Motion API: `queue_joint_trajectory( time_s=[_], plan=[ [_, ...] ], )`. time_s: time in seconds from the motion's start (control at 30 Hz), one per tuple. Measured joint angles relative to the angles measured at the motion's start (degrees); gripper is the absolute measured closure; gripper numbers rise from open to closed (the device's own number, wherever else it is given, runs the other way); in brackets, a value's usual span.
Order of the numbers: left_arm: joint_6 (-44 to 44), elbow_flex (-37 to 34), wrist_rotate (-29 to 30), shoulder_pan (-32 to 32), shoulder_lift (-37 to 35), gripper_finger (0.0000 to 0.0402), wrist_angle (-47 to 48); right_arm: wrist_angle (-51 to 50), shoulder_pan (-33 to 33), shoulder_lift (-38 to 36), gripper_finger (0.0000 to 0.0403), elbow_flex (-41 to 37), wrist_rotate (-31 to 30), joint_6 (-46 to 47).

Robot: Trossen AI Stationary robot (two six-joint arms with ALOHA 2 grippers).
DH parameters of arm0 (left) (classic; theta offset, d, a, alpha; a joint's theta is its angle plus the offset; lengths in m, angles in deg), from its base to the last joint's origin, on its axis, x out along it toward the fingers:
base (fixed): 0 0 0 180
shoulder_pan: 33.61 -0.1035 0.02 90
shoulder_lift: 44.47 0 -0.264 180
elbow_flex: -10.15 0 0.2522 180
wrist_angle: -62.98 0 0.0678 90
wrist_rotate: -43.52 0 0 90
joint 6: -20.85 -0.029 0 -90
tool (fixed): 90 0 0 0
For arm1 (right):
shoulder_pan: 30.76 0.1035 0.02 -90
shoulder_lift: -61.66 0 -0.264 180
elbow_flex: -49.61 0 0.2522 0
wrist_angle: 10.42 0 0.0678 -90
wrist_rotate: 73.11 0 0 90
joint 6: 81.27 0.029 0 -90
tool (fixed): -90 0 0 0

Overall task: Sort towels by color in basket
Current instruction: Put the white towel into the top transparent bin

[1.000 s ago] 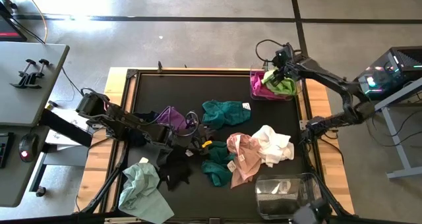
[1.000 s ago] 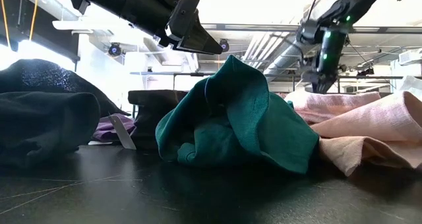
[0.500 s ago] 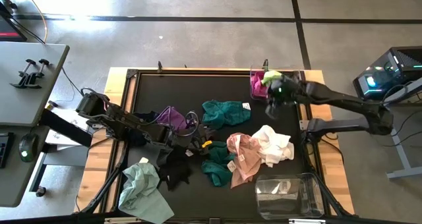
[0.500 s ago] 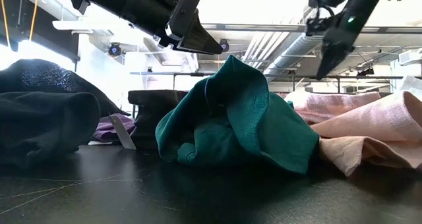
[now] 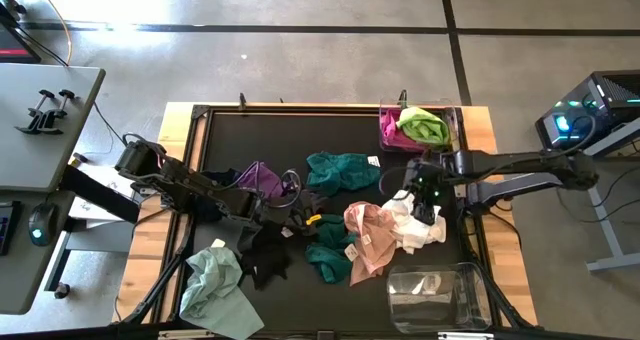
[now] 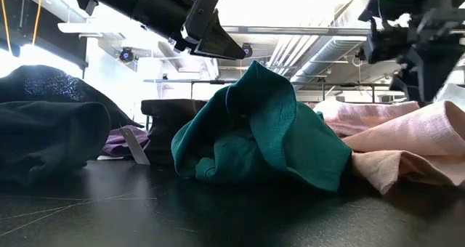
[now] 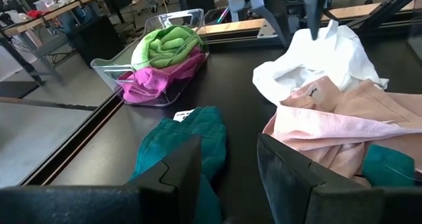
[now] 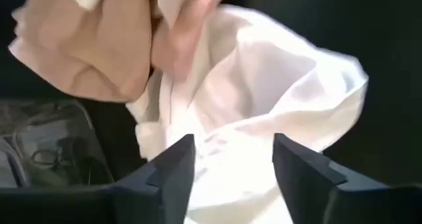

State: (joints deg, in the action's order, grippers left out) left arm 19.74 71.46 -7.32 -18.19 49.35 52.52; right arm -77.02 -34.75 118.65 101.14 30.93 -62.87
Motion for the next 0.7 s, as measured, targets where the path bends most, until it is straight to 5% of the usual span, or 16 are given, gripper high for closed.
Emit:
queue_joint_trajectory(
  time_s=[0.3,0.7],
  plan=[
    [0.4,0.0,0.0,0.0,0.0,0.0268,0.3,5.1,12.1,7.9,0.0156,-1.5,-7.8,1.3],
    [0.0,0.0,0.0,0.0,0.0,0.0268,0.3,10.4,18.7,22.7,0.0225,-4.3,-11.2,5.8]
  ],
)
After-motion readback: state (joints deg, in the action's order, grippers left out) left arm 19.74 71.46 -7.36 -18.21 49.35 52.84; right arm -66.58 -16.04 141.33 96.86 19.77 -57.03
